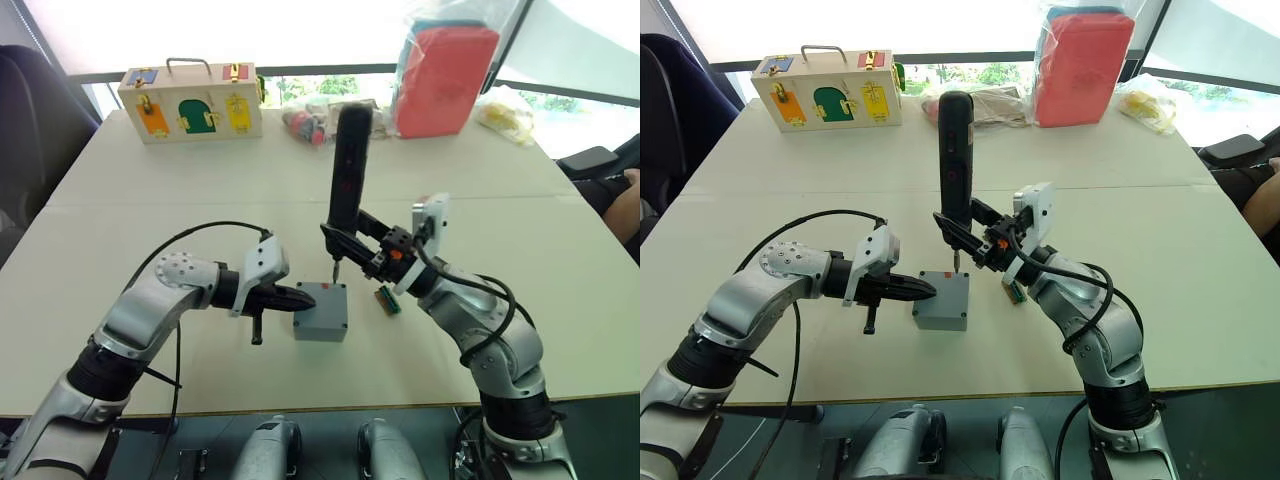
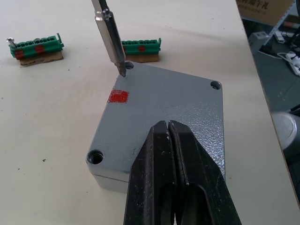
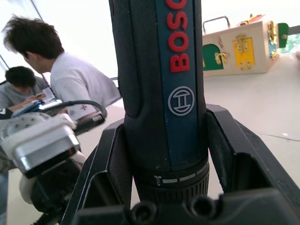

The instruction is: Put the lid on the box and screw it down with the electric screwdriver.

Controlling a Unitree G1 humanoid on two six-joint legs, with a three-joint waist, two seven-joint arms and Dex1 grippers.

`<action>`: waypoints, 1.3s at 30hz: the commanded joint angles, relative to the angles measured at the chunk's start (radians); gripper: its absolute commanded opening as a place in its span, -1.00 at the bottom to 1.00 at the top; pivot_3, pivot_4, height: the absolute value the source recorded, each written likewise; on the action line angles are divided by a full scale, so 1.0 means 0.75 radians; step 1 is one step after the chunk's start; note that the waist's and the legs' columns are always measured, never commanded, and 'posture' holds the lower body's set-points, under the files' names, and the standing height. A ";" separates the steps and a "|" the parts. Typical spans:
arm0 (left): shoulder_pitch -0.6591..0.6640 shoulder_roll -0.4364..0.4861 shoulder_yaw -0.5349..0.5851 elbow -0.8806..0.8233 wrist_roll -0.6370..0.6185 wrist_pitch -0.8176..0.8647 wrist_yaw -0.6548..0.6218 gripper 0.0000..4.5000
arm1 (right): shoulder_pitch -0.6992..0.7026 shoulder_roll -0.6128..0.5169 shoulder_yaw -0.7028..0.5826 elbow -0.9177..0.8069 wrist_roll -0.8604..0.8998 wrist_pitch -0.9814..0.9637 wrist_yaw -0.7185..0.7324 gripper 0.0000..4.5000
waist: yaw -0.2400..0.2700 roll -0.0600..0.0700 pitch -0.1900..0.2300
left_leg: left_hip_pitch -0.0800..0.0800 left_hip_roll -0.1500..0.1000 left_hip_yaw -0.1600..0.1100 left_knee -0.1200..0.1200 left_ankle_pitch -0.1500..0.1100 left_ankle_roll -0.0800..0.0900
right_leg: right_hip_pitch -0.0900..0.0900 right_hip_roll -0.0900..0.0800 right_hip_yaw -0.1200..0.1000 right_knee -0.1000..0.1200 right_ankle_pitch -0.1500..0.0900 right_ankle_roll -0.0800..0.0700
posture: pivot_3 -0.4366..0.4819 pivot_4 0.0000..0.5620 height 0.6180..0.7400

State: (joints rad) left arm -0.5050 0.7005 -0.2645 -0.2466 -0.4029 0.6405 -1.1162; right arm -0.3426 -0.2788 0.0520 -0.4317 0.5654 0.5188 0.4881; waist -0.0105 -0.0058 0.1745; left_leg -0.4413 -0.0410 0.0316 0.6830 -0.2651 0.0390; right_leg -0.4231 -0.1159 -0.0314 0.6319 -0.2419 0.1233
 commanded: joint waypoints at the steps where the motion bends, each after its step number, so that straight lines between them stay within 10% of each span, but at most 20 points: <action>1: 0.014 0.026 -0.023 -0.008 0.027 0.019 -0.009 -1.00 | -0.005 0.005 -0.016 -0.035 -0.008 -0.062 0.017 -0.18 | 0.000 0.000 0.000 | 0.000 0.000 0.000 0.000 0.000 0.000 | 0.000 0.000 0.000 0.000 0.000 0.000 | -0.05 -0.47 1.00; 25: -0.010 0.025 -0.059 0.027 0.074 -0.015 -0.045 -1.00 | 0.130 -0.049 0.011 0.003 -0.068 -0.115 0.078 -0.18 | 0.003 0.000 -0.003 | 0.002 0.000 0.000 0.000 0.000 0.000 | 0.003 0.000 0.000 0.000 0.000 0.000 | -0.05 -0.47 1.00; 39: 0.010 0.033 -0.067 0.001 0.080 0.010 -0.049 -1.00 | 0.236 -0.040 0.095 0.154 -0.214 -0.251 0.078 -0.18 | 0.003 0.000 -0.013 | 0.042 0.000 -0.001 -0.006 -0.011 0.011 | 0.035 -0.002 0.000 -0.005 -0.006 -0.003 | -0.05 -0.47 1.00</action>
State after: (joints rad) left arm -0.5094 0.7088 -0.2989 -0.2379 -0.3584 0.6313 -1.1505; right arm -0.2012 -0.2953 0.1015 -0.3843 0.4457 0.2949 0.5485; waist -0.0081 -0.0058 0.1649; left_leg -0.4098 -0.0411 0.0307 0.6787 -0.2732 0.0470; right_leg -0.3968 -0.1174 -0.0314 0.6282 -0.2467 0.1208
